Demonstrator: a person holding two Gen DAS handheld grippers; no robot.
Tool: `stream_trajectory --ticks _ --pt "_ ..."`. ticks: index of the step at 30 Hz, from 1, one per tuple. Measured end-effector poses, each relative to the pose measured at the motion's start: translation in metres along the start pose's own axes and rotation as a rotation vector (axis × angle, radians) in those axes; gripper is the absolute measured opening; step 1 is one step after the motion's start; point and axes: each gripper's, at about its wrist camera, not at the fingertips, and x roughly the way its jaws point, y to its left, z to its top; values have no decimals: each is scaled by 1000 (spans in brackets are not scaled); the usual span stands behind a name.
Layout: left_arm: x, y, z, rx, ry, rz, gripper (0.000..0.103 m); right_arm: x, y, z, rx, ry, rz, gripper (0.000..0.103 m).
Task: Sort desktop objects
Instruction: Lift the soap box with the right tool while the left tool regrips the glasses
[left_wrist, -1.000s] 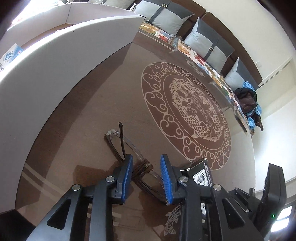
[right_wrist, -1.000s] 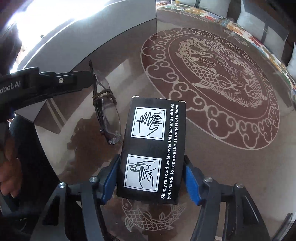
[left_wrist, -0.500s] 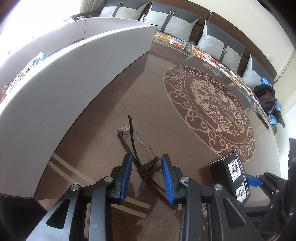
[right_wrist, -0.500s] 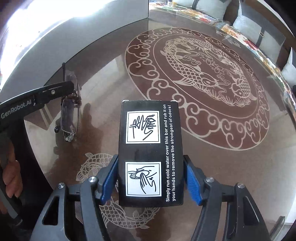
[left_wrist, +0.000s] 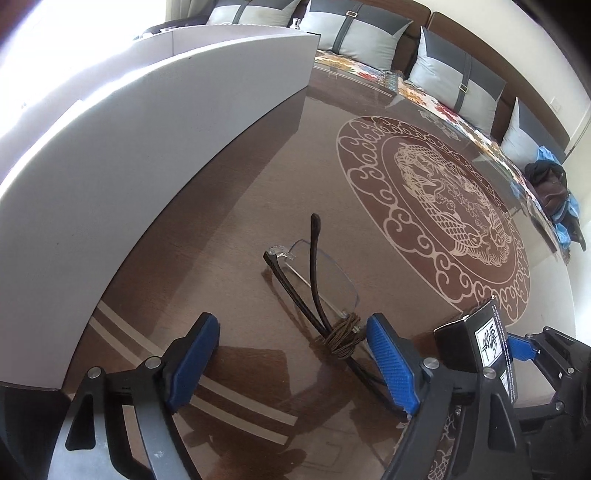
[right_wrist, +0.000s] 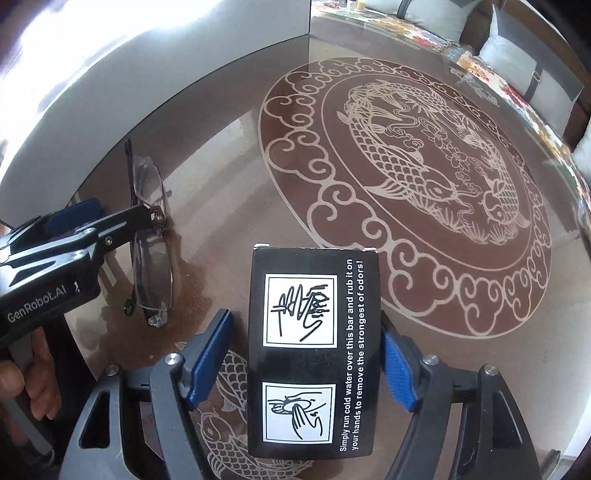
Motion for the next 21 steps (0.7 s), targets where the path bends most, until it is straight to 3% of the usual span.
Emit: stream_trajectory --ticks 2,4,8,12,14,17,20,21 --pt "4 -7 2 38 1 15 88 1 -1 0 10 2 4 75" --pt "3 -6 3 74 3 -23 84 1 -1 1 6 7 2 75" --pt "1 5 10 242 70 -106 81 -3 -1 -4 -15 25 19 75" --pt "-20 26 19 192 44 -246 81 -3 -1 -11 -22 27 26 75" --pt "-26 24 19 180 47 -279 81 -3 0 -11 -20 21 25 76" --pt "-23 12 9 177 40 -242 81 -1 -2 -9 -13 21 26 76" --pt "-5 -1 -1 128 53 -104 81 0 -2 -8 -19 18 24 77" --pt "-5 -9 -4 145 23 -52 82 0 -2 -8 -24 16 22 77"
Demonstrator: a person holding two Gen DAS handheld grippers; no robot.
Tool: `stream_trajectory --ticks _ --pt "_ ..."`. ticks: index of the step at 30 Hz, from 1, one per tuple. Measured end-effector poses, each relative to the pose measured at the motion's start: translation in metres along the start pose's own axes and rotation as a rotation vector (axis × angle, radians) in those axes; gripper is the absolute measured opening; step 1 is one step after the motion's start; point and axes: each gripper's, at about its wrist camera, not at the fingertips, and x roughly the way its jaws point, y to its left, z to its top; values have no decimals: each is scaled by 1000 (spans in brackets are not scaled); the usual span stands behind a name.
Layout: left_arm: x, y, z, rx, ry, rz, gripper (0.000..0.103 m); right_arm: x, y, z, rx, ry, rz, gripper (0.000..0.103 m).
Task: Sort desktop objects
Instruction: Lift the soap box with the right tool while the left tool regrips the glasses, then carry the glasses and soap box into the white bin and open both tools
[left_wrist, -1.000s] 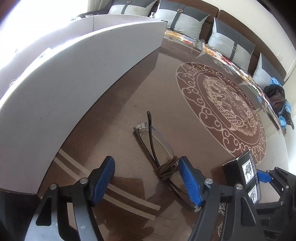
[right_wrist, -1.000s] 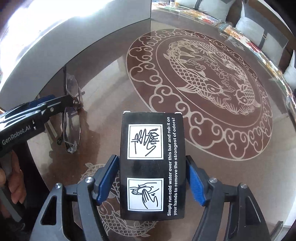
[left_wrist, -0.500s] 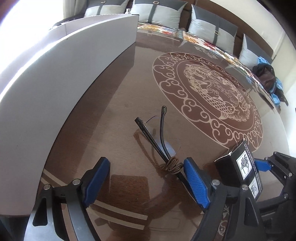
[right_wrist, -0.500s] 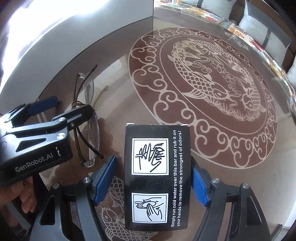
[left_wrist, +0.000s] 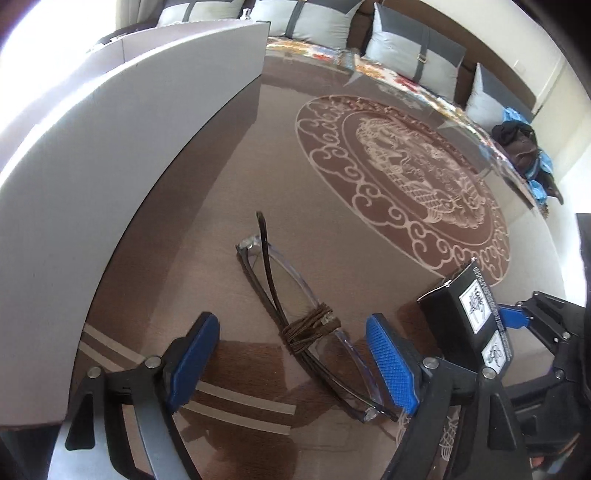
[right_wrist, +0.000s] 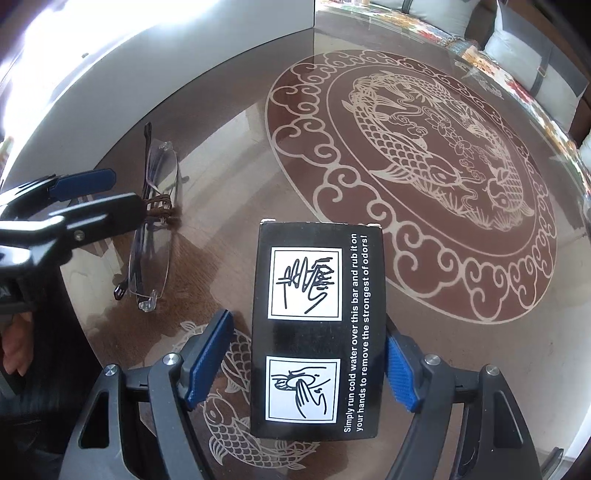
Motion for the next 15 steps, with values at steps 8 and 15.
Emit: stream_trajectory --ticks 8,15 --pt "-10 3 -14 77 -56 -130 25 -6 -10 0 31 -16 39 59" --pt "-59 43 -6 21 -160 -236 25 -28 -36 -5 224 -81 213 59"
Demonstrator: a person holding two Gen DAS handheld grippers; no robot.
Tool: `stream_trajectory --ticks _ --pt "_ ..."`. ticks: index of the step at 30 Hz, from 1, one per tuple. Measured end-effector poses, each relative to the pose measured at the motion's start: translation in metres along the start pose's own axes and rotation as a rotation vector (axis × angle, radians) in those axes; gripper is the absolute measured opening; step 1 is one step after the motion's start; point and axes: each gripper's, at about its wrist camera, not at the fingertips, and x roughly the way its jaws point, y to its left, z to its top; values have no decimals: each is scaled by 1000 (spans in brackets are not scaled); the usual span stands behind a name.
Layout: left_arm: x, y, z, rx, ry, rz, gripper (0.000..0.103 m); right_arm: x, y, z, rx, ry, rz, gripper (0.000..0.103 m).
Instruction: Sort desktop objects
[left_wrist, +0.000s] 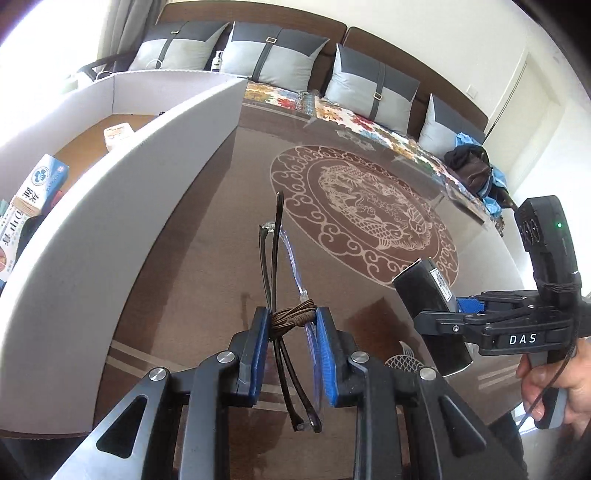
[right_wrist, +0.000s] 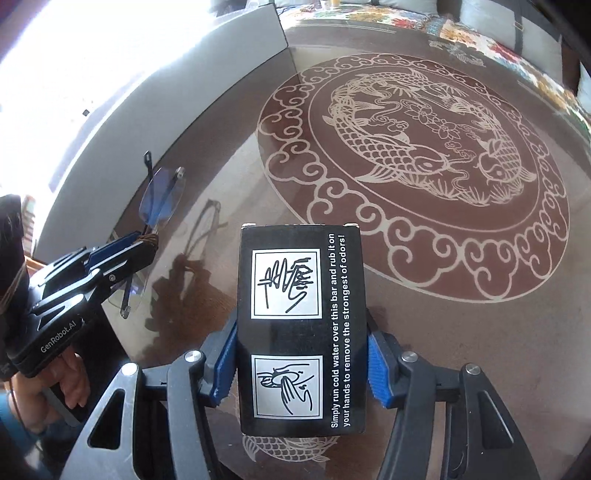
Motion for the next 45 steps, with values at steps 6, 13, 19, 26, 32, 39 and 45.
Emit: stream_trajectory --ticks 6,13,19,26,32,39,45 --pt "-62 31 41 -69 -124 -33 25 -41 36 29 11 -82 51 59" --pt "-97 153 81 -206 -154 135 25 -48 161 125 -132 -173 168 59" --pt "-75 222 87 -251 -61 228 26 15 273 179 -264 -149 186 59" --pt "-70 230 82 -247 -25 301 77 81 294 182 -257 -37 113 82" --pt "-86 216 76 -235 -64 356 94 40 286 168 -282 -144 0 103" --pt "-103 199 73 -283 -44 460 98 21 260 155 -186 -140 -41 103" --pt "-112 203 65 -410 4 430 98 27 254 146 -182 -89 -90 103"
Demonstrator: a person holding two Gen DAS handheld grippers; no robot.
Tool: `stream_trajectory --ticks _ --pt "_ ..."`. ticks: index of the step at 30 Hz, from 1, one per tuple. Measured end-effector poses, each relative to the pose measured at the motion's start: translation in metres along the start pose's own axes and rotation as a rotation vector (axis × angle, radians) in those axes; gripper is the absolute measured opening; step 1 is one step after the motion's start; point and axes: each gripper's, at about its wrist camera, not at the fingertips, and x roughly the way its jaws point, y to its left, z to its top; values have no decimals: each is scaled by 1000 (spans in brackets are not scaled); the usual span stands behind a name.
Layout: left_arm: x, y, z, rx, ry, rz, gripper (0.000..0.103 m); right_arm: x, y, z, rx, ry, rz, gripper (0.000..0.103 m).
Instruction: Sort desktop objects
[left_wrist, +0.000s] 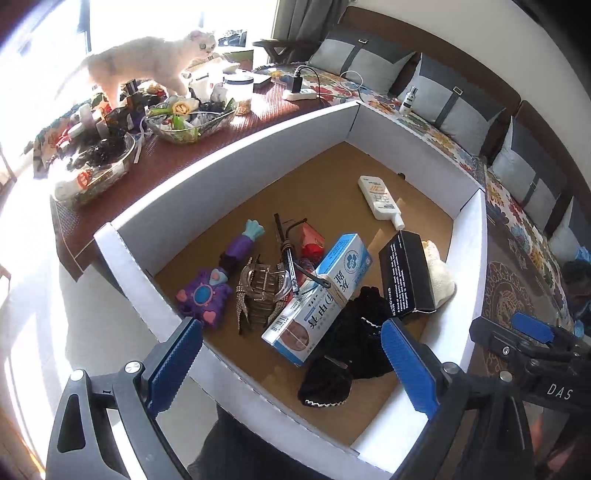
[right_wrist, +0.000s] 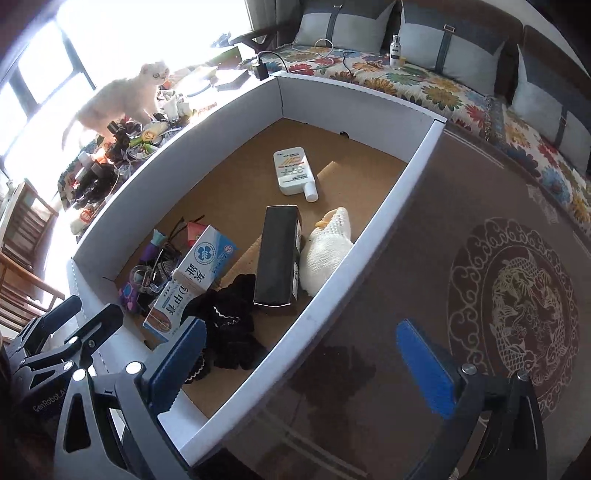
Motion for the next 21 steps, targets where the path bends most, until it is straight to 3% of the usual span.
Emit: stream_trajectory --ticks 3,6,12,18,21 --pt "-1 8 0 -32 9 -31 98 -1 4 0 -23 -2 0 103" --pt "-9 12 -1 -29 -47 49 98 -3 9 1 -50 -9 -5 103" --pt "-11 6 -3 56 -72 128 98 2 18 2 -82 -5 -17 103" --pt "-6 1 -7 96 -71 165 98 9 26 2 -103 1 -11 103" --pt "-8 -1 -13 101 -110 198 98 10 28 2 -122 -1 -27 103"
